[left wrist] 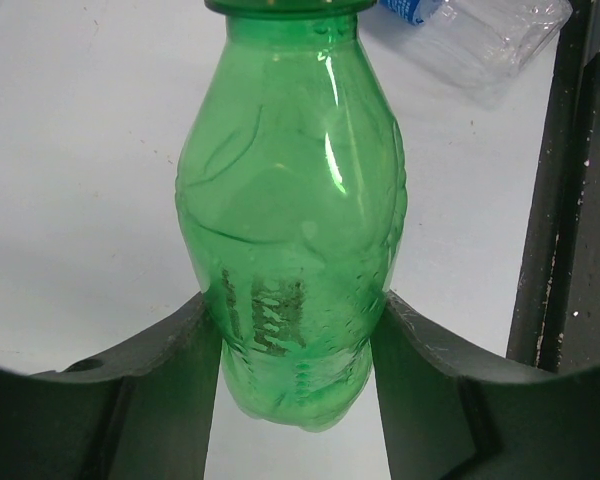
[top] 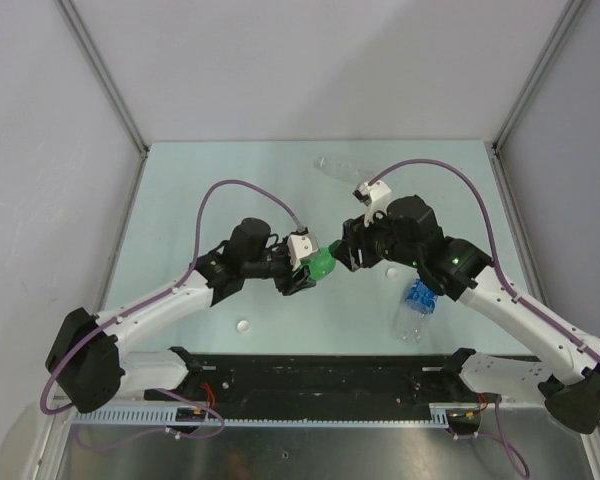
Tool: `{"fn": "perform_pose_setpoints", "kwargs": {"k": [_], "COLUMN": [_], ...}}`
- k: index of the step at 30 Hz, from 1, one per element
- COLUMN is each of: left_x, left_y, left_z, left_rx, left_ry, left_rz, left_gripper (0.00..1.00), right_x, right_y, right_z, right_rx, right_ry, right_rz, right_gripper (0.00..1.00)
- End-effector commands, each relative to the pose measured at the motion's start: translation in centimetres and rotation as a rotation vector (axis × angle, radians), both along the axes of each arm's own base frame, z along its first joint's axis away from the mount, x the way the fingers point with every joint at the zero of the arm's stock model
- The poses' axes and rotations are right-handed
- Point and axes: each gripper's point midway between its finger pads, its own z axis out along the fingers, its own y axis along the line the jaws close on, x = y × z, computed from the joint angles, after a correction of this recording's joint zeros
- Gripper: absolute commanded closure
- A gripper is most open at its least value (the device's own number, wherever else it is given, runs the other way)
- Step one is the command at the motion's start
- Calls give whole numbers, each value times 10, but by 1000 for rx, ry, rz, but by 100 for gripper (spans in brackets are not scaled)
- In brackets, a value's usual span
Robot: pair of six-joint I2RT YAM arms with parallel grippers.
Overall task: Screw on the bottle caps
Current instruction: Screw the bottle cap onto the plastic bottle.
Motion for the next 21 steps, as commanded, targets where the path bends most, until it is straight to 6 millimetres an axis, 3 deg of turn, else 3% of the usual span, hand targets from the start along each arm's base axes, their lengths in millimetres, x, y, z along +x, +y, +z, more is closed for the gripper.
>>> {"fn": "perform_pose_setpoints", "kwargs": {"k": [1,21], "left_x": [6,-2], "left_y": [-7,-9], "left_z": [22,28], "left_rx": [-47,-67], "left_ry": [-32,-38], "left_rz": [-8,-48], "left_gripper": [100,100], "right_x": [1,6], "right_y": [11,9], "right_z": [30,27], "right_rx": [72,63], "right_ry": [-53,-46], "right_rz": [32,2], "right_gripper": [45,56]}}
